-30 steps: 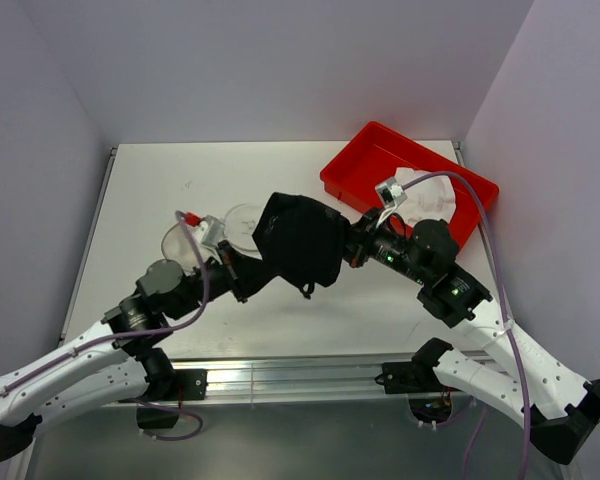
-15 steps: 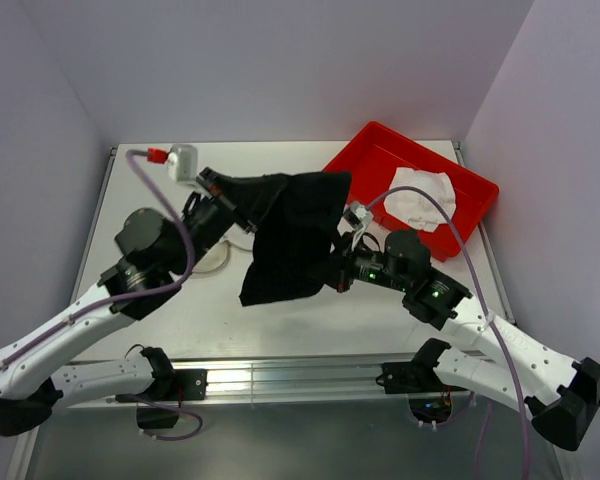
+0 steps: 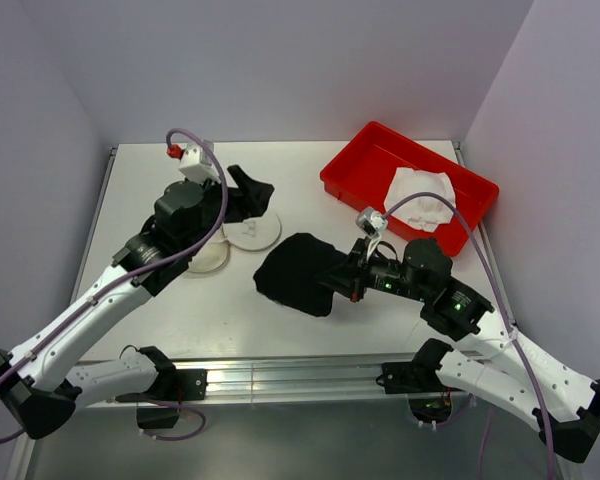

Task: Place the bra in the laundry bag and zip it closed

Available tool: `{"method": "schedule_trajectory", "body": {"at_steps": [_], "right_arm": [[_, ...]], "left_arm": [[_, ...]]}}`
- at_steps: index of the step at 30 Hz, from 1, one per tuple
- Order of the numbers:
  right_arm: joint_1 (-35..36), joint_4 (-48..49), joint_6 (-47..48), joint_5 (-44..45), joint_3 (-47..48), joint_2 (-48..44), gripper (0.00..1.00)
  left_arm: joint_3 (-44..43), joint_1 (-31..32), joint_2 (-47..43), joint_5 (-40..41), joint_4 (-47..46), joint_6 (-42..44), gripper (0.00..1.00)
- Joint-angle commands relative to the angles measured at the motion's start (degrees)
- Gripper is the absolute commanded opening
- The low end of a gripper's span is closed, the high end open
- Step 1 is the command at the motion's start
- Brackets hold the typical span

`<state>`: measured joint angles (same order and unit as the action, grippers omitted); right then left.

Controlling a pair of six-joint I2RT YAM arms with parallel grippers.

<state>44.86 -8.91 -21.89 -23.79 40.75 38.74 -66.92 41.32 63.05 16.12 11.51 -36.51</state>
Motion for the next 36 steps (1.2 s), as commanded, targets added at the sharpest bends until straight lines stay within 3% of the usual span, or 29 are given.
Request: {"method": "schedule_trajectory", "body": {"at_steps": [1, 10, 20, 25, 27, 28, 31, 35, 36], "right_arm": [[0.4, -0.06, 2.73, 0.77, 4.77, 0.54, 0.0], [0.4, -1.73, 7.47, 0.42, 9.17, 3.09, 0.0], [0.4, -1.55, 8.44, -5.38, 10.66, 4.76, 0.0], [0.4, -2.7, 8.88, -7.67, 11.46, 6.08, 0.0], [0.4, -2.61, 8.71, -7.06, 11.45, 6.52, 0.0], [0.4, -2.61, 8.62, -6.62, 11.54, 6.52, 0.0], [0.4, -2.96, 8.44, -5.83, 11.98, 6.26, 0.0], [0.31, -3.13, 7.48, -4.52, 11.9, 5.56, 0.0], [0.4, -3.48, 7.48, -3.55, 11.72, 5.21, 0.09]], "left_arm": [[2.04, -0.1, -7.22, -6.35, -1.48, -2.86, 0.83], [13.73, -0.01, -14.61, -23.92, -7.81, -4.36, 0.84], [21.39, -0.01, -17.78, -32.28, -18.53, -1.73, 0.95], [22.62, -0.01, -16.3, -39.05, -25.21, -1.89, 0.91], [23.32, 0.08, -15.68, -41.68, -26.71, -2.77, 0.64], [23.41, -0.01, -15.59, -41.87, -27.06, -2.95, 0.32], [23.32, 0.08, -16.81, -40.12, -26.19, -2.51, 0.0], [23.23, -0.01, -19.89, -37.22, -25.4, -2.16, 0.0], [23.41, -0.01, -20.68, -36.6, -25.39, -1.99, 0.0]]}}
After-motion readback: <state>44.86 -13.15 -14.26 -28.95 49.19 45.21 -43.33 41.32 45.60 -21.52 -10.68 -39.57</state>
